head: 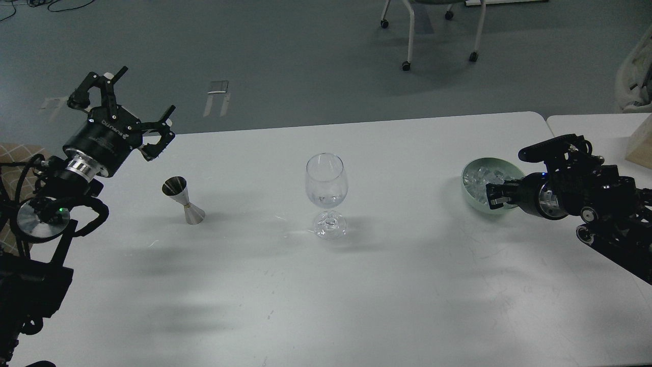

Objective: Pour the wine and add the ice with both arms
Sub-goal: 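Grasp ice cubes in the bowl with the right gripper, then lift the ice and carry it above the wine glass with the right gripper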

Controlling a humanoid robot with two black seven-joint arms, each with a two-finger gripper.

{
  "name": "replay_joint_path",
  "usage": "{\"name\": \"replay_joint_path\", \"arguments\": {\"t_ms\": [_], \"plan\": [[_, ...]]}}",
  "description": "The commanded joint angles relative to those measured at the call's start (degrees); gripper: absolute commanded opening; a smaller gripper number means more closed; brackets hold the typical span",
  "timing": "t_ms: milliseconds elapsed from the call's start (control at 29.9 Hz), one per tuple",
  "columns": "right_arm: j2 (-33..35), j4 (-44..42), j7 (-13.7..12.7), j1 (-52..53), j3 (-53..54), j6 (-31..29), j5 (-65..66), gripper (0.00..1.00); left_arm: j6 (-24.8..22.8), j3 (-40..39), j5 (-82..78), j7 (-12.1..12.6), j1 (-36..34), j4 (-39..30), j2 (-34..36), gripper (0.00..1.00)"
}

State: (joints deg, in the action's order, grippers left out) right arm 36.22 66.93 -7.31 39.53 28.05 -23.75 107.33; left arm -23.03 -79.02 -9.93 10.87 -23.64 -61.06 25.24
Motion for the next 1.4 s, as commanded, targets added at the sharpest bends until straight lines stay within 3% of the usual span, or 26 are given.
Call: {"name": "replay_joint_path", "arguments": {"t_ms": [0, 535, 903, 1203, 1371], "plan": [[0.0, 0.0, 0.1, -0.1, 0.1, 0.0, -0.1, 0.10, 0.0, 0.0, 0.0, 0.0, 0.1, 0.1, 0.0, 0.98], [2.1, 2.8, 0.2, 0.8, 1.9, 0.2, -0.6, 0.11, 0.1, 0.1, -0.1, 0.0, 0.4, 0.0, 0.1, 0.98], [5.9, 10.8, 0.2, 0.0, 10.6, 0.5, -1.2, 0.11, 0.1, -0.2, 0.0, 0.0, 0.4, 0.0, 0.5, 0.98], [3.1, 18.9, 0.1, 1.5, 15.2, 0.3, -1.2, 0.11, 0.2, -0.2, 0.0, 0.0, 0.3, -0.1, 0.5, 0.98], [-1.9, 22.4, 0.1, 2.9, 16.2, 0.3, -1.2, 0.12, 0.4, 0.1, 0.0, 0.0, 0.4, -0.2, 0.3, 0.98]]}}
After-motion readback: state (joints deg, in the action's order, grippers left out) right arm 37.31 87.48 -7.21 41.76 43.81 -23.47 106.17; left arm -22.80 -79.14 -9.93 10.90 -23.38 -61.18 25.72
